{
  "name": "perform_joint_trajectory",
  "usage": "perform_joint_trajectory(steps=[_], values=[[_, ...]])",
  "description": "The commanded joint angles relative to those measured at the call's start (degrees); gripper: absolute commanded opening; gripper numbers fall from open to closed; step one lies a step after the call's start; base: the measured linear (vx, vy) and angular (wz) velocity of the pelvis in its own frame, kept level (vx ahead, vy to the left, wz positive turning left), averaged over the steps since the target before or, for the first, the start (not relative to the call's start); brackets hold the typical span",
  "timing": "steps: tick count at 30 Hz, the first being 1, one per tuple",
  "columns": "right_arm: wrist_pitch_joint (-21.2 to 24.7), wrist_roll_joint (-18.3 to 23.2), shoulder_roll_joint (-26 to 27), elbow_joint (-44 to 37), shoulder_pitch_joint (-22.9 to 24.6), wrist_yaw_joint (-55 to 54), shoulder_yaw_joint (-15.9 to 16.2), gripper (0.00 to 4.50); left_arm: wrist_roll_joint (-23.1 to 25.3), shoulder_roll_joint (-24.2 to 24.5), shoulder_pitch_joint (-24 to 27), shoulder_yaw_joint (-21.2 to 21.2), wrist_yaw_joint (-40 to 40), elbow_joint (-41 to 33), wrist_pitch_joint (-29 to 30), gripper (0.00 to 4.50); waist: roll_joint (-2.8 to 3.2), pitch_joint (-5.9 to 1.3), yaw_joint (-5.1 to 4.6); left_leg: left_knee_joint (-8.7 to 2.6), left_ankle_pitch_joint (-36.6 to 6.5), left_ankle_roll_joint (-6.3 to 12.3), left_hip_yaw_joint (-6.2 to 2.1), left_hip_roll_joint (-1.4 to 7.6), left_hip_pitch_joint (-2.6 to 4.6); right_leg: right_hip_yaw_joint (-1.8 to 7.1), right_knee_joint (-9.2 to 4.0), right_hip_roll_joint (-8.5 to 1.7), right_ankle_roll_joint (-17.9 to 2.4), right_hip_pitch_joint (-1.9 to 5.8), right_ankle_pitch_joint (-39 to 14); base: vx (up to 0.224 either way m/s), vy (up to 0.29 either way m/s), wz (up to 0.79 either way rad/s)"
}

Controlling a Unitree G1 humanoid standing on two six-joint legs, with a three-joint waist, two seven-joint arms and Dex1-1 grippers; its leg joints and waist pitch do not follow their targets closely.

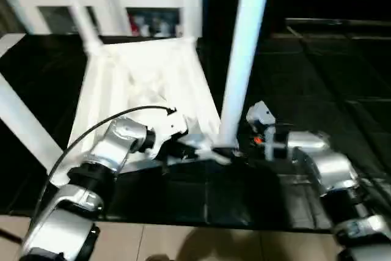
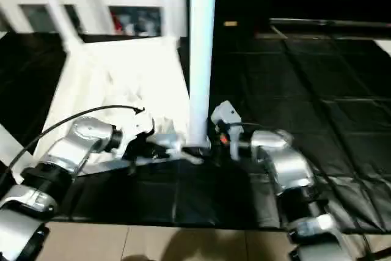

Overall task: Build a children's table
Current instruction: Rotate leg to tighten

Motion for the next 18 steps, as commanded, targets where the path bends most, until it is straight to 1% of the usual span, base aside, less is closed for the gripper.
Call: perform_joint_trajectory(steps=[1, 2, 3, 4, 5, 6, 7, 8, 9, 11, 12, 13, 14, 15, 16, 17, 18], values=[[-1.7, 0.3, -1.4, 1.1, -1.4, 4.7, 2.0, 4.47, -1.0, 1.1, -0.8, -2.6, -6.9, -2.0, -3.1, 0.00, -0.27, -4.32, -0.07, -3.35, -1.3, 6.47, -1.81, 4.97, 0.50, 5.30, -3.38, -7.64, -6.0, 3.82, -4.7, 0.000, 0.000, 0.00], [-1.7, 0.3, -1.4, 1.1, -1.4, 4.7, 2.0, 4.47, -1.0, 1.1, -0.8, -2.6, -6.9, -2.0, -3.1, 0.00, -0.17, -4.27, 0.02, -3.41, -1.7, 6.19, -1.77, 5.02, 0.64, 5.33, -3.55, -7.53, -5.7, 3.72, -5.8, 0.000, 0.000, 0.00], [-1.4, 1.6, -2.2, 0.9, -1.7, 8.6, 2.9, 4.47, -0.9, 2.1, -0.6, -3.7, -9.6, -2.3, -4.6, 0.00, -0.11, -4.23, 0.17, -3.44, -2.4, 5.98, -1.77, 5.03, 0.79, 5.26, -3.77, -7.36, -5.2, 3.59, -7.7, 0.000, 0.000, 0.00], [-2.0, 2.0, -2.4, 0.8, -1.7, 10.2, 3.3, 4.47, -0.7, 2.4, -0.7, -4.1, -10.3, -2.3, -5.0, 0.00, -0.11, -4.22, 0.24, -3.50, -2.7, 6.01, -1.81, 5.12, 0.79, 5.28, -3.84, -7.38, -5.0, 3.63, -8.3, 0.000, 0.000, 0.00], [-2.0, 2.0, -2.4, 0.8, -1.7, 10.3, 3.3, 4.47, -0.7, 2.4, -0.7, -4.1, -10.3, -2.3, -5.0, 0.00, -0.35, -4.19, 0.38, -3.57, -2.9, 6.01, -1.87, 5.28, 0.79, 5.28, -3.75, -7.40, -4.8, 3.58, -9.0, 0.000, 0.000, 0.00], [-2.5, 2.3, -2.5, 0.8, -1.7, 11.4, 3.5, 4.47, -0.6, 2.5, -0.7, -4.4, -10.7, -2.3, -5.3, 0.00, -0.28, -4.16, 0.43, -3.59, -3.0, 5.94, -1.87, 5.35, 0.86, 5.33, -3.90, -7.43, -4.7, 3.48, -9.4, 0.000, 0.000, 0.00], [-1.2, 3.0, -2.6, 1.0, -2.0, 13.4, 3.9, 4.47, -0.4, 2.6, -0.8, -4.6, -11.2, -2.0, -6.1, 0.00, -0.32, -4.21, 0.59, -3.54, -3.0, 5.77, -1.83, 5.36, 0.95, 5.31, -3.88, -7.39, -4.8, 3.45, -9.6, 0.000, 0.000, 0.00], [-1.2, 3.0, -2.6, 1.1, -2.1, 13.5, 4.0, 4.21, -0.3, 2.6, -0.8, -4.6, -11.2, -2.0, -6.2, 0.00, -0.30, -4.22, 0.66, -3.57, -2.7, 5.78, -1.88, 5.44, 0.92, 5.33, -3.80, -7.41, -4.9, 3.44, -9.4, 0.000, 0.000, 0.00], [-1.1, 3.1, -2.5, 1.5, -2.3, 13.9, 4.0, 4.21, -0.3, 2.5, -0.8, -4.4, -11.2, -1.8, -6.4, 0.00, -0.30, -4.22, 0.72, -3.56, -2.5, 5.84, -1.89, 5.44, 0.82, 5.32, -3.77, -7.40, -4.9, 3.45, -9.2, 0.000, 0.000, 0.00], [-1.1, 3.1, -2.3, 2.0, -2.5, 14.2, 4.0, 4.08, -0.3, 2.4, -0.8, -4.3, -11.0, -1.7, -6.6, 0.00, -0.34, -4.36, 1.11, -3.45, -1.4, 5.83, -1.92, 5.50, 0.88, 5.42, -3.53, -7.51, -5.0, 3.38, -8.0, 0.000, 0.000, 0.00], [-1.5, 3.1, -2.1, 2.6, -2.8, 14.4, 4.0, 3.95, -0.4, 2.4, -0.8, -4.3, -11.1, -1.6, -6.7, 0.00, -0.37, -4.42, 1.22, -3.42, -1.1, 5.85, -1.88, 5.46, 0.88, 5.44, -3.47, -7.52, -5.0, 3.41, -7.7, 0.000, 0.000, 0.00], [-1.3, 3.4, -1.9, 3.1, -3.0, 15.0, 4.1, 3.74, -0.5, 2.3, -0.8, -4.2, -10.7, -1.4, -6.9, 0.00, -0.50, -4.40, 1.30, -3.38, -0.7, 5.88, -1.82, 5.36, 0.80, 5.44, -3.42, -7.48, -5.1, 3.38, -7.3, 0.000, 0.000, 0.00], [-1.4, 3.6, -1.8, 3.5, -3.1, 15.7, 4.3, 3.74, -0.6, 2.2, -0.8, -4.2, -10.7, -1.2, -7.1, 0.00, -0.58, -4.45, 1.37, -3.35, -0.7, 6.00, -1.81, 5.33, 0.73, 5.42, -3.38, -7.54, -5.1, 3.46, -7.1, 0.000, 0.000, 0.00], [-1.5, 3.8, -1.7, 3.8, -3.2, 16.2, 4.4, 3.69, -0.7, 2.2, -0.8, -4.3, -10.7, -1.0, -7.3, 0.00, -0.56, -4.46, 1.40, -3.32, -0.6, 6.17, -1.82, 5.27, 0.64, 5.33, -3.37, -7.51, -5.0, 3.50, -7.4, 0.000, 0.000, 0.00], [-1.0, 4.1, -1.5, 4.3, -3.3, 16.9, 4.7, 3.62, -0.9, 2.0, -0.7, -4.2, -10.6, -0.9, -7.4, 0.00, -0.80, -4.44, 1.33, -3.32, -0.5, 6.26, -1.78, 5.19, 0.56, 5.31, -3.44, -7.45, -4.7, 3.54, -7.8, 0.000, 0.000, 0.00], [-1.0, 4.1, -1.3, 4.6, -3.4, 17.1, 4.8, 3.45, -0.9, 2.0, -0.7, -4.2, -10.6, -0.9, -7.5, 0.00, -0.72, -4.46, 1.39, -3.29, -0.5, 6.27, -1.78, 5.17, 0.57, 5.29, -3.47, -7.47, -4.6, 3.52, -8.0, 0.000, 0.000, 0.00], [-0.8, 4.2, -1.2, 4.9, -3.4, 17.3, 4.9, 3.33, -0.9, 1.9, -0.6, -4.2, -10.6, -0.9, -7.6, 0.00, -0.77, -4.42, 1.37, -3.29, -0.5, 6.29, -1.74, 5.16, 0.56, 5.29, -3.53, -7.44, -4.4, 3.48, -8.3, 0.000, 0.000, 0.00]])
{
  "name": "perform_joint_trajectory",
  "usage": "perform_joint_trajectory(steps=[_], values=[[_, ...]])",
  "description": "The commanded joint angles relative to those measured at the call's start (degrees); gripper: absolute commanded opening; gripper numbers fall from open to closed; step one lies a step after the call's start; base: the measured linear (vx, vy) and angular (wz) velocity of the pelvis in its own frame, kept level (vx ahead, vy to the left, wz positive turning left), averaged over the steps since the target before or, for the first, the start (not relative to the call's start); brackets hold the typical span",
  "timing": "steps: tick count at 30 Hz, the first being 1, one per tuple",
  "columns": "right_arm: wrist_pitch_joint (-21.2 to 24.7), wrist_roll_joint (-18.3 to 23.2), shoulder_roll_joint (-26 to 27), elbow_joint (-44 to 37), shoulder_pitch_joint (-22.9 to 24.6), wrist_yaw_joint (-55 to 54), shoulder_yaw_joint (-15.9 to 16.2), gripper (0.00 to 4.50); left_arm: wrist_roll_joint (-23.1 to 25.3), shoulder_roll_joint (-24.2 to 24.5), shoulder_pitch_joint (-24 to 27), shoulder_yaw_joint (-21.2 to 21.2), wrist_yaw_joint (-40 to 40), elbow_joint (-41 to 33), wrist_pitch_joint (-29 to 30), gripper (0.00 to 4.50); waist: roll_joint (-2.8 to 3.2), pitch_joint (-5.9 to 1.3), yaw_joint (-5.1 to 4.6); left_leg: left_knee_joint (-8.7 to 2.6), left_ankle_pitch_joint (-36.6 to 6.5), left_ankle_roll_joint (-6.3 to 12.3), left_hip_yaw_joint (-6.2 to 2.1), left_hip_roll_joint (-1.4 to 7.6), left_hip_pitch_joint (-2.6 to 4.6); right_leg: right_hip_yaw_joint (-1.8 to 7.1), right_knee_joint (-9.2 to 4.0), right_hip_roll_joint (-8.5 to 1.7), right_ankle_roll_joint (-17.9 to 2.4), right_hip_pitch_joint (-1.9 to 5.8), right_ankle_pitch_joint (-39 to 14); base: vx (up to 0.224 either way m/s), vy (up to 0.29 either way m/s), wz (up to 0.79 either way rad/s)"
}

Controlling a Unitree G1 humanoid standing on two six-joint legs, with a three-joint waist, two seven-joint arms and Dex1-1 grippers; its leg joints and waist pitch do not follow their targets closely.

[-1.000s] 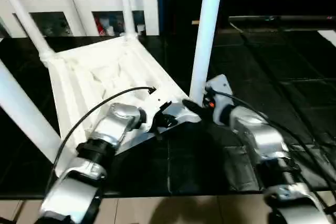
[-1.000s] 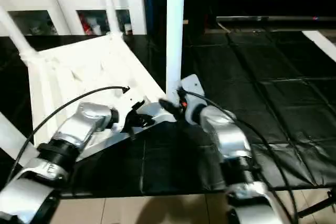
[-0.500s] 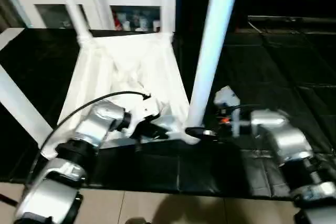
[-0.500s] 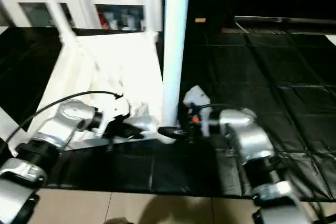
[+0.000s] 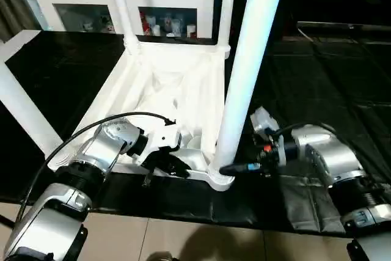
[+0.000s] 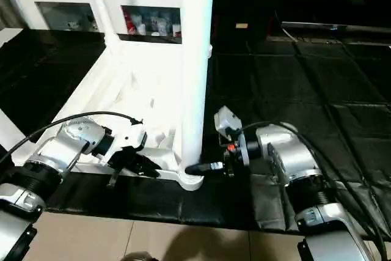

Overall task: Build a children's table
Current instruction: Rotate leg to tighten

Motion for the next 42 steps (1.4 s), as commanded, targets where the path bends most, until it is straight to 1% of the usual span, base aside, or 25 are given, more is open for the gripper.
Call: perform_joint_trajectory(steps=[1, 9, 10, 12, 15, 16, 17, 18, 19, 20, 22, 23, 24, 25, 26, 29, 30, 31, 33, 35, 36, 37, 38, 41, 42], values=[[0.3, 0.8, 0.4, 0.6, -1.3, 1.3, 0.7, 3.33, -0.7, -0.7, -0.6, -0.9, -1.5, -0.8, -1.2, 0.00, -0.73, -4.47, -0.40, -3.56, -0.4, 6.43, -1.87, 5.19, 0.65, 5.19, -3.76, -7.38, -4.2, 3.49, -8.7, 0.000, 0.000, 0.00], [0.9, 1.4, 1.0, 1.3, -1.7, 2.2, 1.0, 2.72, 0.0, -0.5, -0.5, -0.9, -0.7, 0.2, -2.4, 0.00, -0.78, -4.51, -0.41, -3.48, 0.2, 6.49, -1.84, 5.17, 0.65, 5.21, -3.68, -7.39, -4.1, 3.42, -8.3, 0.000, 0.000, 0.00], [1.0, 1.5, 1.2, 1.3, -1.5, 2.2, 0.9, 2.49, 0.2, -0.6, -0.6, -0.8, -0.2, 0.5, -2.4, 0.00, -0.59, -4.49, -0.35, -3.48, 0.1, 6.44, -1.83, 5.09, 0.59, 5.20, -3.76, -7.42, -4.0, 3.45, -8.6, 0.000, 0.000, 0.00], [1.7, 2.0, 1.5, 0.3, -0.7, 2.1, 0.6, 2.43, 0.2, -1.1, -0.8, -0.4, 1.3, 0.9, -1.7, 0.00, -0.45, -4.49, -0.36, -3.51, -0.1, 6.28, -1.92, 5.27, 0.70, 5.17, -3.80, -7.30, -4.0, 3.35, -8.6, 0.000, 0.000, 0.00], [2.8, 2.7, 1.9, -1.3, 0.7, 0.9, 0.1, 2.20, 0.1, -1.8, -0.8, 0.3, 3.2, 0.7, 0.2, 0.00, -0.40, -4.48, -0.30, -3.55, -0.7, 5.85, -1.97, 5.44, 0.81, 5.25, -3.69, -7.45, -4.6, 3.32, -8.0, 0.000, 0.000, 0.00], [3.2, 2.9, 2.0, -1.8, 1.2, 0.5, 0.0, 2.19, 0.1, -2.0, -0.8, 0.4, 3.8, 0.6, 0.8, 0.00, -0.51, -4.40, -0.22, -3.57, -1.2, 5.58, -1.84, 5.34, 0.86, 5.30, -3.87, -7.46, -4.5, 3.34, -8.8, 0.000, 0.000, 0.00], [3.4, 2.6, 2.7, -2.9, 2.4, -2.3, -0.5, 2.19, 0.1, -2.6, -0.7, 1.0, 5.8, 0.3, 2.9, 0.00, -0.93, -4.30, -0.29, -3.65, -1.7, 5.30, -1.77, 5.19, 0.79, 5.29, -3.98, -7.46, -4.2, 3.42, -10.2, 0.000, 0.000, 0.00], [3.9, 2.2, 3.8, -4.0, 3.6, -6.1, -1.1, 2.14, -0.1, -3.4, -0.4, 1.7, 8.2, -0.3, 5.2, 0.00, -0.77, -4.24, -0.25, -3.73, -1.8, 5.10, -1.80, 5.32, 0.80, 5.36, -3.96, -7.49, -4.1, 3.42, -10.7, 0.000, 0.000, 0.00], [4.2, 1.8, 4.6, -4.8, 4.4, -8.7, -1.5, 2.12, -0.2, -3.9, -0.2, 2.2, 9.8, -0.8, 6.8, 0.00, -0.56, -3.96, -0.26, -3.87, -2.9, 4.48, -1.84, 5.53, 1.10, 5.43, -4.39, -7.64, -4.0, 3.05, -12.5, 0.000, 0.000, 0.00], [4.7, 1.2, 5.6, -5.3, 5.0, -12.3, -2.0, 2.11, -0.2, -4.5, 0.1, 2.6, 11.5, -1.4, 8.6, 0.00, -1.02, -3.82, -0.70, -4.19, -4.3, 3.49, -1.90, 5.30, 0.93, 5.26, -4.70, -7.69, -3.4, 3.48, -15.6, 0.000, 0.000, 0.00], [6.4, -0.3, 7.6, -5.4, 5.2, -18.3, -2.5, 2.09, 0.1, -5.8, 0.4, 3.1, 14.5, -2.7, 11.7, 0.00, -0.96, -3.41, -1.19, -4.37, -6.5, 2.25, -1.73, 4.74, 1.23, 5.10, -5.62, -7.66, -1.8, 3.39, -21.4, 0.000, 0.000, 0.00], [7.7, -1.3, 9.2, -5.1, 5.0, -22.8, -3.1, 2.09, 0.1, -7.0, 0.4, 3.5, 16.8, -3.4, 13.8, 0.00, -1.00, -3.01, -1.77, -4.44, -8.1, 1.73, -1.68, 4.20, 1.35, 4.75, -6.54, -7.58, -0.4, 3.45, -25.9, 0.000, 0.000, 0.00], [8.9, -2.0, 10.6, -4.8, 4.7, -26.3, -3.6, 2.09, 0.1, -8.2, 0.3, 3.9, 18.7, -4.1, 15.6, 0.00, -0.90, -2.79, -2.21, -4.51, -9.0, 1.28, -1.69, 4.16, 1.56, 4.65, -6.89, -7.54, 0.3, 3.38, -27.9, 0.000, 0.000, 0.00], [9.7, -2.7, 12.0, -4.5, 4.4, -29.5, -4.1, 2.09, 0.0, -9.5, 0.1, 4.3, 20.5, -4.6, 17.2, 0.00, -0.97, -2.50, -3.02, -4.48, -11.1, 0.55, -1.77, 3.79, 2.02, 4.08, -7.75, -7.45, 1.6, 3.27, -32.0, 0.000, 0.000, 0.00], [10.7, -3.4, 13.9, -3.6, 3.7, -33.8, -4.8, 2.07, -0.2, -11.4, -0.3, 4.9, 23.0, -4.8, 19.0, 0.00, -0.76, -2.57, -3.77, -4.40, -11.8, 0.17, -1.87, 3.56, 2.18, 3.76, -8.17, -7.46, 2.7, 3.48, -33.3, 0.000, 0.000, 0.00], [11.6, -4.6, 17.9, -2.1, 2.5, -42.2, -6.2, 2.04, -0.7, -15.5, -1.2, 6.2, 28.5, -5.0, 22.1, 0.00, -0.50, -2.95, -5.41, -4.85, -11.9, 0.34, -2.49, 4.15, 1.76, 3.00, -8.39, -7.35, 3.4, 4.32, -29.6, 0.000, 0.000, 0.00], [11.7, -4.8, 18.6, -1.6, 2.2, -43.6, -6.3, 2.03, -0.7, -16.2, -1.5, 6.4, 29.5, -4.8, 22.4, 0.00, -0.03, -2.98, -5.69, -4.95, -12.1, 0.37, -2.61, 4.31, 1.86, 3.01, -8.34, -7.42, 2.8, 4.31, -28.5, 0.000, 0.000, 0.00], [11.7, -5.1, 19.4, -1.0, 1.8, -45.2, -6.5, 2.01, -0.7, -17.0, -1.8, 6.5, 30.7, -4.6, 22.6, 0.00, -0.23, -3.09, -6.31, -5.07, -12.2, 0.59, -2.63, 4.43, 1.88, 3.08, -8.33, -7.38, 1.9, 4.36, -26.1, 0.000, 0.000, 0.00], [12.0, -5.5, 22.1, 1.4, 0.2, -50.8, -7.4, 2.01, -0.6, -19.6, -2.4, 7.1, 34.3, -4.1, 23.7, 0.00, -0.21, -3.19, -6.76, -5.15, -11.1, 1.00, -2.71, 4.32, 1.49, 3.61, -7.75, -7.55, 0.3, 4.57, -23.0, 0.000, 0.000, 0.00], [11.1, -5.4, 23.9, 3.2, -0.8, -53.4, -8.4, 2.01, -0.7, -20.8, -2.9, 7.8, 36.2, -3.8, 23.9, 0.00, -0.33, -3.52, -6.83, -4.99, -8.1, 1.81, -2.41, 4.17, 1.54, 4.35, -6.92, -7.61, -2.3, 4.42, -18.6, 0.000, 0.000, 0.00], [10.2, -5.5, 24.7, 3.7, -1.1, -54.0, -8.8, 2.01, -0.8, -21.0, -3.1, 8.2, 36.8, -4.0, 24.1, 0.00, -0.50, -3.60, -6.78, -4.95, -7.2, 2.13, -2.40, 4.18, 1.50, 4.40, -6.75, -7.56, -2.8, 4.45, -17.6, 0.000, 0.000, 0.00], [9.6, -5.8, 24.8, 3.6, -1.0, -54.1, -9.0, 2.56, -0.7, -20.8, -3.0, 8.3, 36.8, -4.3, 24.4, 0.00, -0.49, -3.78, -6.69, -4.75, -5.4, 2.95, -2.16, 4.02, 1.26, 4.60, -6.34, -7.60, -3.5, 4.57, -15.3, 0.000, 0.000, 0.00], [9.6, -5.8, 24.8, 3.6, -1.0, -54.1, -9.0, 2.70, -0.7, -20.8, -3.0, 8.3, 36.8, -4.3, 24.4, 0.00, -0.48, -3.89, -6.62, -4.70, -3.5, 3.84, -2.15, 4.04, 1.03, 4.69, -5.93, -7.60, -4.0, 4.72, -12.7, 0.000, 0.000, 0.00], [8.4, -6.3, 23.3, 2.2, 0.1, -52.0, -8.4, 2.92, -0.2, -18.6, -2.3, 7.7, 34.8, -5.4, 24.2, 0.00, -0.50, -4.19, -6.35, -4.46, -0.4, 5.47, -2.08, 4.18, 0.92, 4.86, -5.06, -7.51, -5.1, 4.68, -7.5, 0.000, 0.000, 0.00], [8.1, -6.1, 22.3, 1.4, 0.8, -50.6, -8.4, 2.92, 0.0, -17.4, -1.8, 7.3, 33.4, -6.0, 23.7, 0.00, -0.73, -4.35, -5.84, -4.30, 1.4, 6.53, -2.01, 4.18, 0.64, 4.90, -4.55, -7.64, -5.2, 4.81, -5.2, 0.000, 0.000, 0.00]])
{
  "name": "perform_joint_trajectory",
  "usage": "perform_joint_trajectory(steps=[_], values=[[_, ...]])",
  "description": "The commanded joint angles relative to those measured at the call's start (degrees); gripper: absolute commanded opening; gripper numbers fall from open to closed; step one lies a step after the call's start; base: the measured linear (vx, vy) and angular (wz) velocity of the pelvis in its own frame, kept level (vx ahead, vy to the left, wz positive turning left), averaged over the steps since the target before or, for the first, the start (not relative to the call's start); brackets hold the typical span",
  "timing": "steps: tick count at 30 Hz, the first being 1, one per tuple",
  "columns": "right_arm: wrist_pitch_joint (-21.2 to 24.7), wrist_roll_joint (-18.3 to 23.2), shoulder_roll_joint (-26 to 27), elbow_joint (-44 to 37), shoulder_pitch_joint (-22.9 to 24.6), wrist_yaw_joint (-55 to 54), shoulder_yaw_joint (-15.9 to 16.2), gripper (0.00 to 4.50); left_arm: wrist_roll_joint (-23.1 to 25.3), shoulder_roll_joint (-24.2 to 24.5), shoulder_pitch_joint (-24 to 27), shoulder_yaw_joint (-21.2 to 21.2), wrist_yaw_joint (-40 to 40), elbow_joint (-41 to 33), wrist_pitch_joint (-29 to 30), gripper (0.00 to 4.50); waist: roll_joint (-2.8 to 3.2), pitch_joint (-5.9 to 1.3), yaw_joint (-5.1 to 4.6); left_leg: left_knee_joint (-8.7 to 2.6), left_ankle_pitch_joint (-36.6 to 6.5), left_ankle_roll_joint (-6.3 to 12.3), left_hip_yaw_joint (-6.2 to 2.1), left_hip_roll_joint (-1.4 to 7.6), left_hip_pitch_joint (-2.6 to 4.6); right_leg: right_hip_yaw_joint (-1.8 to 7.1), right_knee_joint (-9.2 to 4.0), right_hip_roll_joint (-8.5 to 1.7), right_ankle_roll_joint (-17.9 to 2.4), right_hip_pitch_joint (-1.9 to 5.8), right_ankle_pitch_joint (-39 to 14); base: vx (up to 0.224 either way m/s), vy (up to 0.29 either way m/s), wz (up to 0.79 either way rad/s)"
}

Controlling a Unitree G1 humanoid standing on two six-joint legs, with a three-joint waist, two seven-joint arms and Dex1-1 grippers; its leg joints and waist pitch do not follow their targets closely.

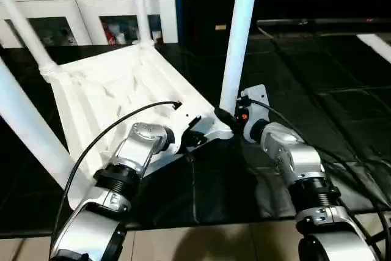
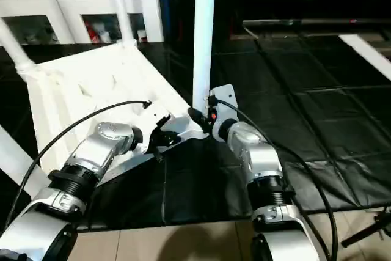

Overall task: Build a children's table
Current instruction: Rotate leg to tighten

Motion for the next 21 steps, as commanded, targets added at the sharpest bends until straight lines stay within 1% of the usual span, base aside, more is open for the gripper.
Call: perform_joint_trajectory(steps=[1, 2, 3, 4, 5, 6, 7, 8, 9, 10, 11, 12, 13, 15, 17, 18, 19, 20, 21], values=[[1.1, 1.6, 1.8, 0.3, 2.2, 6.9, 5.6, 3.14, -2.1, -0.6, -0.8, -2.2, -3.7, -3.7, -1.6, 0.00, -0.52, -4.27, 0.64, -3.11, 1.9, 6.92, -2.09, 4.46, -0.48, 5.22, -3.02, -7.44, -5.4, 3.70, -5.1, 0.000, 0.000, 0.00], [1.1, 1.6, 1.8, 0.3, 2.2, 6.9, 5.6, 3.14, -2.1, -0.6, -0.8, -2.2, -3.7, -3.7, -1.6, 0.00, -0.51, -4.37, 0.81, -3.05, 2.7, 7.59, -2.17, 4.84, -0.27, 5.22, -2.68, -7.36, -5.6, 3.49, -3.4, 0.000, 0.000, 0.00], [1.2, 1.9, 1.1, 0.0, 2.5, 7.7, 5.5, 3.22, -2.1, 0.0, -0.6, -2.4, -4.4, -3.9, -1.5, 0.00, -0.47, -4.36, 0.77, -2.97, 3.1, 7.93, -2.14, 4.80, -0.30, 5.22, -2.59, -7.29, -5.9, 3.40, -2.6, 0.000, 0.000, 0.00], [1.1, 2.1, 0.0, -0.2, 2.8, 9.0, 5.5, 3.31, -1.9, 0.8, -0.3, -2.6, -5.3, -4.0, -2.0, 0.00, -0.42, -4.26, 0.80, -3.05, 2.6, 8.08, -2.14, 4.94, -0.19, 5.21, -2.59, -7.34, -6.4, 3.32, -2.5, 0.000, 0.000, 0.00], [0.7, 2.5, -1.9, -0.8, 3.3, 11.3, 5.3, 3.31, -1.9, 2.1, 0.0, -2.9, -6.8, -3.9, -2.3, 0.00, -0.67, -4.17, 0.85, -3.04, 1.4, 7.97, -1.95, 4.73, -0.23, 5.23, -2.87, -7.39, -6.4, 3.42, -3.7, 0.000, 0.000, 0.00], [0.5, 2.9, -3.6, -1.2, 3.6, 13.4, 5.0, 3.47, -1.7, 3.1, 0.2, -3.1, -8.2, -3.7, -3.3, 0.00, -0.60, -4.11, 1.00, -3.12, 0.8, 7.75, -1.98, 4.74, -0.18, 5.16, -2.94, -7.43, -6.3, 3.49, -4.7, 0.000, 0.000, 0.00], [0.3, 3.5, -5.7, -1.7, 3.9, 15.9, 4.7, 3.57, -1.7, 4.2, 0.4, -3.4, -9.8, -3.6, -4.3, 0.00, -0.66, -4.06, 1.22, -3.07, -0.1, 7.69, -1.77, 4.64, -0.11, 5.19, -3.22, -7.25, -5.5, 3.45, -6.3, 0.000, 0.000, 0.00], [-0.1, 3.9, -6.8, -1.9, 4.0, 17.6, 4.6, 3.62, -1.6, 4.8, 0.4, -3.5, -10.7, -3.3, -4.7, 0.00, -0.56, -4.01, 1.53, -3.12, -0.6, 7.45, -1.76, 4.73, -0.11, 5.20, -3.37, -7.25, -4.9, 3.47, -7.5, 0.000, 0.000, 0.00], [-0.3, 4.2, -7.7, -2.2, 4.1, 19.1, 4.4, 3.70, -1.6, 5.3, 0.5, -3.7, -11.5, -3.2, -5.5, 0.00, -0.54, -3.98, 1.65, -3.14, -0.8, 7.42, -1.76, 4.80, -0.11, 5.18, -3.41, -7.22, -4.7, 3.38, -8.0, 0.000, 0.000, 0.00], [-0.4, 4.4, -8.3, -2.3, 4.1, 20.1, 4.3, 3.79, -1.6, 5.6, 0.5, -3.8, -12.1, -3.0, -6.0, 0.00, -0.68, -3.99, 1.99, -3.15, -1.2, 7.06, -1.73, 4.81, -0.06, 5.15, -3.57, -7.22, -4.3, 3.37, -9.0, 0.000, 0.000, 0.00], [-0.7, 5.1, -9.7, -2.7, 4.3, 22.9, 4.2, 3.88, -1.7, 6.3, 0.5, -4.0, -13.4, -2.7, -6.7, 0.00, -0.53, -3.95, 2.12, -3.27, -1.3, 6.63, -1.84, 5.04, 0.05, 5.17, -3.46, -7.23, -4.5, 3.21, -9.4, 0.000, 0.000, 0.00], [-0.8, 5.7, -10.9, -3.1, 4.5, 25.5, 4.2, 3.95, -2.0, 6.9, 0.6, -4.3, -15.1, -2.5, -8.5, 0.00, -0.50, -3.98, 2.21, -3.23, -1.5, 6.52, -1.87, 5.05, 0.10, 5.10, -3.50, -7.22, -4.5, 3.20, -9.6, 0.000, 0.000, 0.00], [-0.9, 6.1, -11.6, -3.4, 4.6, 27.4, 4.2, 4.04, -2.2, 7.4, 0.7, -4.4, -16.3, -2.3, -9.7, 0.00, -0.55, -3.97, 2.49, -3.16, -2.1, 6.66, -1.75, 4.98, 0.15, 5.12, -3.67, -7.16, -4.3, 3.21, -10.0, 0.000, 0.000, 0.00], [-1.0, 7.3, -13.5, -4.0, 4.9, 31.8, 4.4, 4.24, -2.6, 8.4, 0.8, -5.1, -19.2, -2.1, -11.2, 0.00, -0.40, -4.12, 3.25, -3.08, -1.2, 6.74, -1.84, 5.31, 0.25, 5.21, -3.27, -7.17, -4.6, 3.00, -8.4, 0.000, 0.000, 0.00], [-0.8, 8.2, -14.9, -4.6, 5.0, 35.1, 5.2, 4.39, -3.1, 9.2, 0.9, -5.8, -21.9, -2.1, -12.6, 0.00, -0.54, -4.20, 3.69, -3.05, -0.6, 6.89, -1.79, 5.27, 0.26, 5.23, -3.00, -7.26, -5.3, 3.00, -7.0, 0.000, 0.000, 0.00], [-1.1, 8.5, -16.4, -4.9, 5.0, 38.1, 6.3, 4.46, -3.2, 10.0, 0.9, -6.7, -24.5, -2.0, -13.9, 0.00, -0.59, -4.21, 3.93, -2.98, -0.5, 7.02, -1.72, 5.19, 0.17, 5.24, -2.99, -7.29, -5.2, 3.02, -7.0, 0.000, 0.000, 0.00], [-1.8, 8.3, -17.4, -4.7, 4.7, 40.5, 7.5, 4.46, -3.3, 10.7, 0.9, -7.6, -27.1, -1.9, -15.5, 0.00, -0.59, -4.24, 4.25, -2.94, -0.5, 7.21, -1.72, 5.09, 0.08, 5.20, -3.05, -7.29, -4.8, 3.10, -7.4, 0.000, 0.000, 0.00], [-2.4, 7.9, -18.0, -4.4, 4.4, 42.2, 8.2, 4.46, -3.3, 11.2, 0.9, -8.2, -28.8, -1.7, -16.6, 0.00, -0.54, -4.24, 4.42, -2.94, -0.4, 7.15, -1.70, 5.16, 0.17, 5.25, -3.06, -7.32, -4.7, 3.01, -7.6, 0.000, 0.000, 0.00], [-4.4, 7.0, -18.5, -4.1, 4.2, 43.6, 9.3, 4.46, -3.2, 11.5, 0.7, -8.8, -30.3, -1.5, -17.6, 0.00, -0.53, -4.28, 4.60, -2.87, -0.2, 7.20, -1.67, 5.11, 0.15, 5.24, -3.02, -7.24, -4.7, 2.98, -7.5, 0.000, 0.000, 0.00]])
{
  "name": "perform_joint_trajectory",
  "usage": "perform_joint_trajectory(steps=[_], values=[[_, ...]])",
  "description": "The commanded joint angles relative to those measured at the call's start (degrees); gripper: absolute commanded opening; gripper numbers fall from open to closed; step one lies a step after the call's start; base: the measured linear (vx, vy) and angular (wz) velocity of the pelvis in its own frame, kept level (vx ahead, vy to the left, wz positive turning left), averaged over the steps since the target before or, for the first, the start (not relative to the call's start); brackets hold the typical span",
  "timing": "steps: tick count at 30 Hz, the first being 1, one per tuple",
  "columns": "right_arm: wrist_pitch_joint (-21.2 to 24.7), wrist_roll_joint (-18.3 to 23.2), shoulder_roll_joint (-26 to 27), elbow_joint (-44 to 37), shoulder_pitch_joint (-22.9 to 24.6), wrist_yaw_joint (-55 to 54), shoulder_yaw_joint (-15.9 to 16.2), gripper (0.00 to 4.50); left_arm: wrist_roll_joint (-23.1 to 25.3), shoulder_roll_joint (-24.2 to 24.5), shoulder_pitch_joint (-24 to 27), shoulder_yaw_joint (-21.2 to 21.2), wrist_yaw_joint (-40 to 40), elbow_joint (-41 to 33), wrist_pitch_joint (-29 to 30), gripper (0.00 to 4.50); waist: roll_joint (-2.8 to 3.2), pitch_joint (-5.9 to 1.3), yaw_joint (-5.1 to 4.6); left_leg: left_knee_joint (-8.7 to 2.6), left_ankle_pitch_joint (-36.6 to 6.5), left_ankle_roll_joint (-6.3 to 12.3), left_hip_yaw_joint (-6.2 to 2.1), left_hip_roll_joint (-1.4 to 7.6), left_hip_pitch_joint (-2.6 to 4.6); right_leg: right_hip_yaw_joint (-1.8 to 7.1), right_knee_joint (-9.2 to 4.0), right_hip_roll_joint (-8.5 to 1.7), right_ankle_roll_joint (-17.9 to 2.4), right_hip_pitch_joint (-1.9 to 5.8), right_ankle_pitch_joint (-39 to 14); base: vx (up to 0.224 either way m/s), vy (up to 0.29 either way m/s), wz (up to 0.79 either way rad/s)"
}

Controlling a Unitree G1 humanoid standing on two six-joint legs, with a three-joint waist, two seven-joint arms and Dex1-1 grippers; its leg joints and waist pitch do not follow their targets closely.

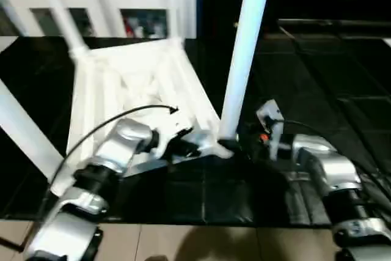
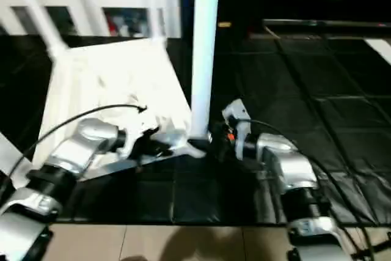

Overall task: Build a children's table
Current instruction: Rotate leg to tighten

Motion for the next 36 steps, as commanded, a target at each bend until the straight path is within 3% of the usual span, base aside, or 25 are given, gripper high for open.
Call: perform_joint_trajectory(steps=[1, 7, 8, 13, 18, 22, 28, 32, 36], values=[[-3.9, -1.4, -0.6, -0.2, -1.1, 3.8, 2.5, 4.46, -1.4, -0.1, -0.8, -2.8, -6.8, -0.6, -3.9, 0.00, -0.49, -4.37, -0.04, -3.14, -0.5, 6.98, -1.65, 5.10, 0.48, 5.23, -3.13, -7.28, -4.6, 3.20, -8.1, 0.000, 0.000, 0.00], [-4.3, -1.0, -0.8, 2.3, -3.3, 9.6, 4.5, 4.46, -0.3, 1.2, -1.4, -5.0, -11.0, -0.1, -6.5, 0.00, -0.43, -4.37, 1.09, -3.25, -1.1, 6.22, -1.69, 5.63, 0.82, 5.38, -3.00, -7.43, -5.6, 2.87, -8.9, 0.000, 0.000, 0.00], [-4.3, -0.9, -0.8, 2.4, -3.4, 9.9, 4.6, 4.29, -0.3, 1.2, -1.4, -5.0, -11.1, -0.1, -6.7, 0.00, -0.47, -4.32, 1.20, -3.26, -1.6, 5.85, -1.64, 5.69, 1.05, 5.47, -3.00, -7.43, -6.0, 2.67, -9.0, 0.000, 0.000, 0.00], [-4.1, 0.0, -0.9, 4.3, -4.9, 13.7, 6.2, 3.87, 0.0, 1.8, -1.6, -5.6, -12.5, 0.7, -8.6, 0.00, -0.54, -4.30, 0.97, -3.29, -2.7, 5.40, -1.61, 5.36, 0.45, 5.32, -3.02, -7.56, -5.4, 3.12, -10.5, 0.000, 0.000, 0.00], [-4.2, -0.3, -1.3, 4.8, -5.5, 17.1, 7.7, 3.57, 0.4, 2.3, -1.7, -5.6, -12.3, 1.8, -9.9, 0.00, -0.91, -4.13, 0.92, -3.29, -3.4, 5.08, -1.53, 5.21, 0.34, 5.39, -3.26, -7.53, -4.6, 3.11, -12.9, 0.000, 0.000, 0.00], [-4.6, -0.6, -1.6, 5.2, -5.5, 18.4, 8.4, 3.18, 0.4, 2.3, -1.6, -5.6, -11.9, 2.3, -10.6, 0.00, -0.69, -4.19, 0.92, -3.31, -3.2, 4.90, -1.63, 5.30, 0.42, 5.38, -3.21, -7.50, -4.3, 3.09, -13.5, 0.000, 0.000, 0.00], [-5.0, -0.5, -1.2, 5.9, -5.7, 19.1, 8.5, 2.78, 0.5, 2.2, -1.7, -5.3, -10.9, 3.1, -11.0, 0.00, -0.79, -4.26, 0.92, -3.22, -2.5, 5.08, -1.59, 5.28, 0.40, 5.41, -2.97, -7.46, -5.1, 3.06, -11.7, 0.000, 0.000, 0.00], [-4.9, -0.3, -0.8, 5.8, -5.5, 19.0, 8.5, 2.37, 0.5, 2.1, -1.9, -4.9, -10.4, 3.7, -10.9, 0.00, -0.80, -4.22, 0.96, -3.23, -2.6, 5.04, -1.57, 5.23, 0.37, 5.38, -3.00, -7.47, -4.9, 3.07, -12.1, 0.000, 0.000, 0.00], [-4.1, 1.0, 0.2, 4.8, -4.4, 17.2, 7.5, 2.23, 0.3, 1.3, -2.2, -3.8, -7.7, 4.3, -8.9, 0.00, -1.00, -4.09, 0.97, -3.32, -3.3, 4.78, -1.55, 5.28, 0.42, 5.41, -3.26, -7.56, -4.5, 3.05, -13.7, 0.000, 0.000, 0.00]])
